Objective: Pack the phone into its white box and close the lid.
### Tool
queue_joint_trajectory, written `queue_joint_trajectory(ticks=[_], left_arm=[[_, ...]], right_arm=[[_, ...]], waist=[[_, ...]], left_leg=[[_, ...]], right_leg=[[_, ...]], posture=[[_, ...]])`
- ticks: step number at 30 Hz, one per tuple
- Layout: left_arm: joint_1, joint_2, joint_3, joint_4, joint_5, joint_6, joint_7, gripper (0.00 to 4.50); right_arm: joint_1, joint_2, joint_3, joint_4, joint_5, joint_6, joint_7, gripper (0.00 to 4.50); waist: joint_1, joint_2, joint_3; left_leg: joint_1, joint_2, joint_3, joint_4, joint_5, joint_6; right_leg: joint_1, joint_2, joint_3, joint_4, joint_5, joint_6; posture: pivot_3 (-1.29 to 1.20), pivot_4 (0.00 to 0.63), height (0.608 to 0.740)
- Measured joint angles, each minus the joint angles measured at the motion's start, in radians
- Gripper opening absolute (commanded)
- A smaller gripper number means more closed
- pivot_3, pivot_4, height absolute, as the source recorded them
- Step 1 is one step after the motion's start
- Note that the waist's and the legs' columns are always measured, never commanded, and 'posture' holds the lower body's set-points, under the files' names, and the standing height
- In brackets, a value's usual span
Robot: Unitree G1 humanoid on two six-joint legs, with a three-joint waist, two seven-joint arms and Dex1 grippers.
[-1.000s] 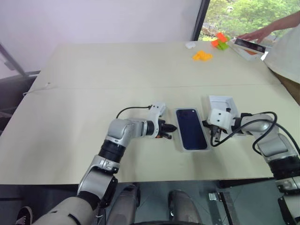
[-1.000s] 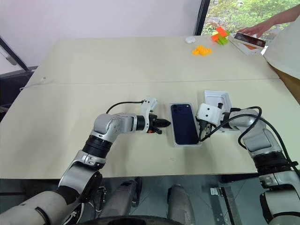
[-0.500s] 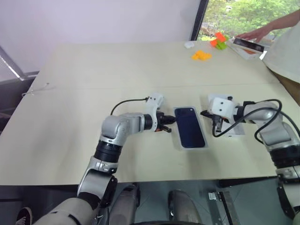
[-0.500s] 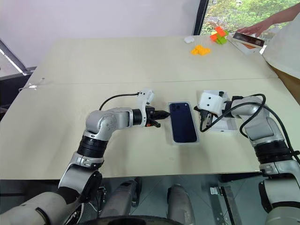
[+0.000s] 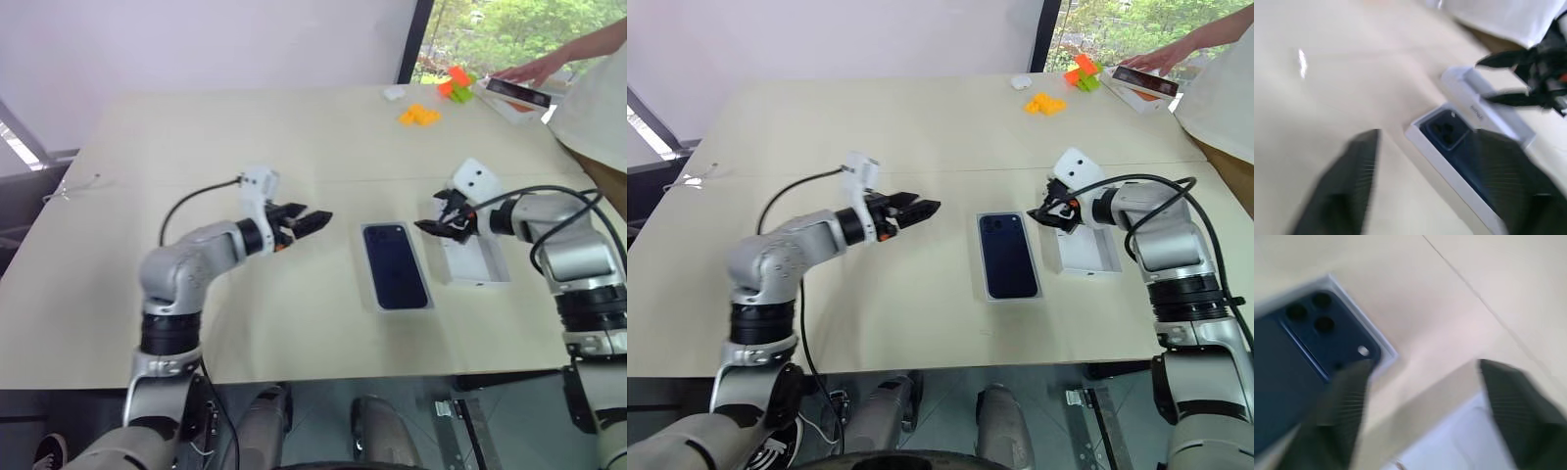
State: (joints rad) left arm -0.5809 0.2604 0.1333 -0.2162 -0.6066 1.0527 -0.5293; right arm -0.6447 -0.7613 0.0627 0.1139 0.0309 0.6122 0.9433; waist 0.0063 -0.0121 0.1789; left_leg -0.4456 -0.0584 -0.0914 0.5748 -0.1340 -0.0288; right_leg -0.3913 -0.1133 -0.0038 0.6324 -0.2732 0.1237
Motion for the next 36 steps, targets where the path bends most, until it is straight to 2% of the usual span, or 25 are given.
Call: queue_joint_trajectory(ticks=[4,7,10,15,19,22,30,31,32,36], left_arm=[[0.070,0.119,0.015,-0.068,-0.057,-0.015,-0.098,4.48],[0.132,0.210,0.016,-0.103,-0.085,-0.024,-0.176,4.48],[0.163,0.254,0.021,-0.115,-0.106,-0.042,-0.218,4.48],[0.176,0.272,0.021,-0.116,-0.125,-0.074,-0.226,4.48],[0.188,0.292,0.019,-0.119,-0.129,-0.107,-0.248,4.48],[0.195,0.321,0.020,-0.123,-0.130,-0.130,-0.263,4.48],[0.207,0.305,0.020,-0.145,-0.171,-0.124,-0.217,4.48],[0.209,0.302,0.020,-0.146,-0.174,-0.123,-0.207,4.50],[0.209,0.302,0.020,-0.146,-0.175,-0.123,-0.201,4.50],[0.209,0.298,0.020,-0.147,-0.191,-0.121,-0.175,4.50]], right_arm=[[0.039,-0.010,0.020,-0.126,0.001,0.142,-0.028,4.50],[0.039,-0.008,0.014,-0.150,-0.029,0.244,-0.122,4.50],[0.040,-0.006,0.001,-0.188,-0.029,0.366,-0.182,4.50],[0.053,-0.005,0.000,-0.280,-0.026,0.528,-0.248,4.50],[0.073,0.051,0.000,-0.294,-0.017,0.618,-0.309,4.50],[0.082,0.080,0.001,-0.294,-0.005,0.642,-0.337,4.50],[0.082,0.111,0.001,-0.240,-0.007,0.614,-0.431,4.50],[0.082,0.114,0.001,-0.238,-0.007,0.614,-0.437,3.97],[0.082,0.114,0.001,-0.237,-0.006,0.614,-0.441,3.69],[0.083,0.117,0.000,-0.237,0.003,0.618,-0.457,1.63]], waist=[[0.005,0.000,0.000],[0.004,0.000,0.000],[0.006,0.000,0.000],[0.004,0.000,0.000],[0.001,0.000,0.000],[-0.002,0.001,0.000],[0.000,0.001,0.000],[-0.001,0.001,0.000],[-0.001,0.001,0.000],[-0.001,0.001,0.000]], left_leg=[[0.000,-0.001,0.001,0.001,0.000,0.000],[0.000,-0.001,0.001,0.002,-0.001,-0.002],[0.000,0.000,0.001,0.002,-0.001,-0.002],[-0.001,0.000,0.002,0.001,-0.001,0.000],[-0.001,0.001,0.002,0.001,-0.001,0.000],[-0.001,0.001,0.003,0.001,0.000,0.001],[-0.001,0.001,0.003,0.001,0.000,0.001],[-0.001,0.001,0.003,0.001,0.000,0.001],[-0.001,0.001,0.003,0.001,0.000,0.001],[-0.001,0.001,0.003,0.001,0.000,0.001]], right_leg=[[0.001,-0.001,0.000,0.000,-0.002,-0.003],[0.001,-0.001,0.001,0.000,-0.001,-0.005],[0.000,-0.001,0.001,0.000,-0.001,-0.005],[-0.001,-0.001,0.002,-0.001,-0.001,-0.005],[-0.001,-0.001,0.002,-0.001,-0.001,-0.005],[-0.001,-0.001,0.002,-0.001,-0.001,-0.005],[-0.001,-0.001,0.002,-0.001,-0.001,-0.005],[-0.001,0.000,0.002,-0.001,-0.001,-0.005],[-0.001,0.000,0.002,0.000,-0.001,-0.005],[-0.001,0.000,0.002,0.000,-0.001,-0.005]], posture=[[0.00,0.150,0.740],[0.00,0.150,0.740],[0.00,0.150,0.740],[0.00,0.150,0.740],[0.00,0.150,0.740],[0.00,0.150,0.740],[0.00,0.150,0.740],[0.00,0.150,0.740],[0.00,0.150,0.740],[0.00,0.150,0.740]])
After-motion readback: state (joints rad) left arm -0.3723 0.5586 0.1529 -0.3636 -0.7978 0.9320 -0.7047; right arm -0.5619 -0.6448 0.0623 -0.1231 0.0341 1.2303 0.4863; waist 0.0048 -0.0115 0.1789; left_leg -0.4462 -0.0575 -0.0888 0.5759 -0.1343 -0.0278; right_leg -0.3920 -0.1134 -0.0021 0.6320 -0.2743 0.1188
